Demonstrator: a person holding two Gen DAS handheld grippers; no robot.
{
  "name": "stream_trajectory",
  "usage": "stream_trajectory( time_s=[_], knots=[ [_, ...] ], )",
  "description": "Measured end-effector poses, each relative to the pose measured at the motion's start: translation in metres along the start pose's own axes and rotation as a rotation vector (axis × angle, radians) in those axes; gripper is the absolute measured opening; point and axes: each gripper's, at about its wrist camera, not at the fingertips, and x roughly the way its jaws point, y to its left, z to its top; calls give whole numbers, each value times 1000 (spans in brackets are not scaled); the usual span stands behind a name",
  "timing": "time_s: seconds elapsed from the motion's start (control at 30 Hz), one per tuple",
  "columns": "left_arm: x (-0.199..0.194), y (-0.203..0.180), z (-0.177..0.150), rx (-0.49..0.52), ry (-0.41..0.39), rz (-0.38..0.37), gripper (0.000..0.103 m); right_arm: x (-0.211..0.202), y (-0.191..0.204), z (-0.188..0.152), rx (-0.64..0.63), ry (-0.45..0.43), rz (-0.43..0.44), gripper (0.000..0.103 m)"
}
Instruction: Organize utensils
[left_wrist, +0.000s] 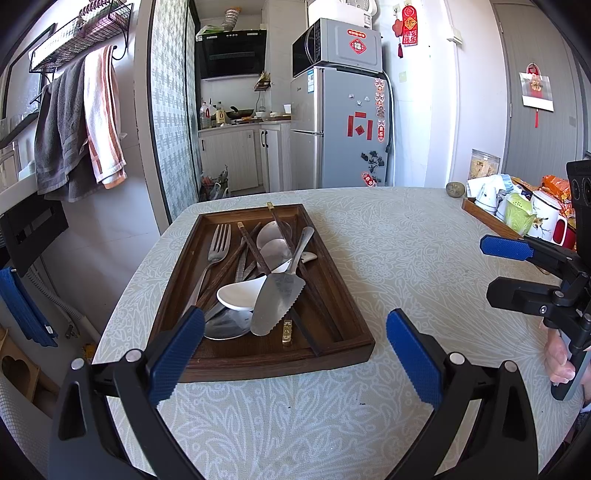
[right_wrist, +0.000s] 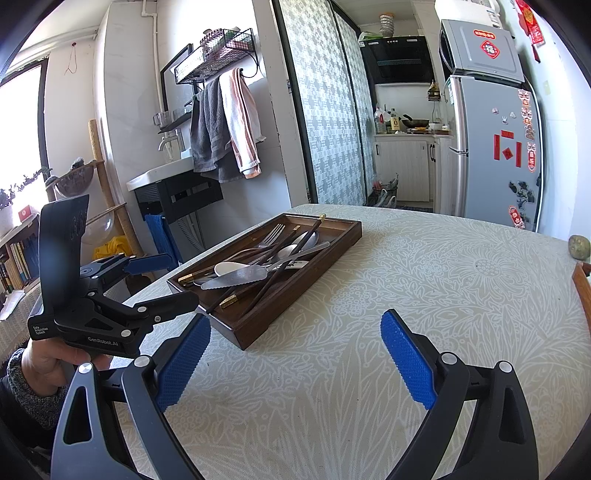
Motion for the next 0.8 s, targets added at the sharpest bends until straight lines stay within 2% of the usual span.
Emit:
stream_trajectory(
  time_s=[0.8],
  knots=[
    [1,0,0,1,0,-1,100,0,0,0,0,-1,0,95]
  ],
)
